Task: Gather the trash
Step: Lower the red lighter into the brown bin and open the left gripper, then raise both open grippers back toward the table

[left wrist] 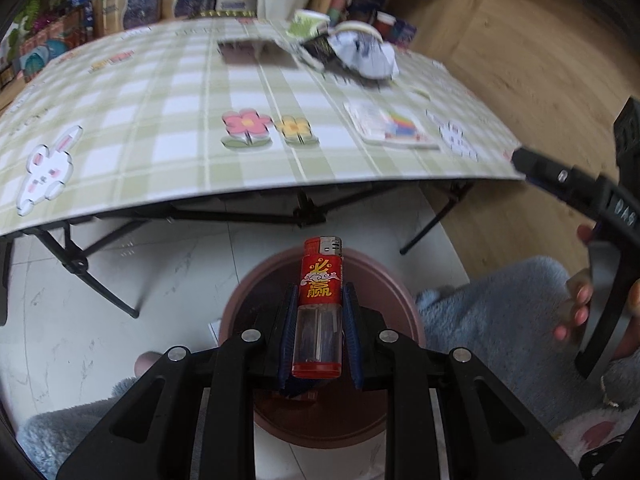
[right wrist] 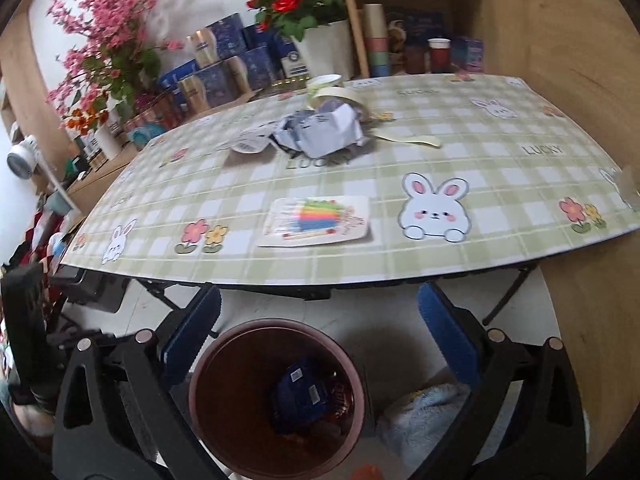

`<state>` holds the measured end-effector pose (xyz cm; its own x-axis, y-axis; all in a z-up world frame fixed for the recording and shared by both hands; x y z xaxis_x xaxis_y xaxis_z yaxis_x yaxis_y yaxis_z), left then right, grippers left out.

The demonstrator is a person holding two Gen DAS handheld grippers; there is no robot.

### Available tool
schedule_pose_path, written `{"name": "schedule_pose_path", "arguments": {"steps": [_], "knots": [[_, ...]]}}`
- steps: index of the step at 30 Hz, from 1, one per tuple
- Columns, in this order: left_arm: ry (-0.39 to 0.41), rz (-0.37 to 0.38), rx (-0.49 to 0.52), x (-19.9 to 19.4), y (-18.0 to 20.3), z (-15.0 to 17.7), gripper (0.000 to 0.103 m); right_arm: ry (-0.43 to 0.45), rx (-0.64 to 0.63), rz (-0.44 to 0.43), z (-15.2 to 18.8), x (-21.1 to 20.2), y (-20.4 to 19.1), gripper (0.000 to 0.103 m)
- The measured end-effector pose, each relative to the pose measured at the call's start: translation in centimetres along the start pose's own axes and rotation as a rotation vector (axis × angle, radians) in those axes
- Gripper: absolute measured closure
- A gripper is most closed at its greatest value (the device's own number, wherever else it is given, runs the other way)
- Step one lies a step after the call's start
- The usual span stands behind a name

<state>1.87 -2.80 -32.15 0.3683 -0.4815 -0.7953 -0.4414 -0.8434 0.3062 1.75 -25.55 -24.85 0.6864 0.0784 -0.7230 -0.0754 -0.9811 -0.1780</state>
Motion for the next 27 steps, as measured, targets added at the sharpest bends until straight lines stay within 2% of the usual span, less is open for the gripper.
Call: {"name": "schedule_pose_path", "arguments": {"steps": [9,19,21,23,24,26,27], "knots": [[-0.108,-0.024,0.074,4.3,1.1,1.4,0.081,0.023,0.030,0.024,-0.1,-0.9,1.7,0.006],[-0.160,-0.034,0.129,6.2,1.7,2.8,0.080,0.066,0.085,0.021,-0.9,-2.0,3.4,0.006],[-0.158,-0.033,0.136,6.3,1.7,2.8,0.068,0.076,0.088,0.010,-1.0,-2.2,3.3,0.006],[-0.140,-0.054,0.152,6.0,1.9,2.8,0.047,0.084,0.080,0.007,-1.1,-2.4,3.1,0.006],[-0.123,-0.057,0.152,5.6,1.9,2.6,0.044,0.085,0.071,0.007,-1.1,-2.4,3.0,0.006],[-0.105,-0.058,0.143,5.1,1.8,2.3,0.029,0.082,0.060,0.010,-1.1,-2.3,2.8,0.006],[-0.079,-0.064,0.132,4.5,1.6,1.9,0.026,0.082,0.053,0.009,-1.2,-2.3,2.8,0.006]]}}
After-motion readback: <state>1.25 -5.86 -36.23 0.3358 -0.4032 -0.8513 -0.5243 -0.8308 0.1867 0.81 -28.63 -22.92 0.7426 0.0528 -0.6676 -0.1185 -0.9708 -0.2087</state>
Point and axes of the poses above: each gripper's, at about its wrist camera, not at the fingertips, and x roughly the way its jaws point, y to its right, z to its underside, the point moved 5 cm from there along x, roughly the way its jaws point, and after that the axes turned 4 degrees about z, right-handed, at the moved point
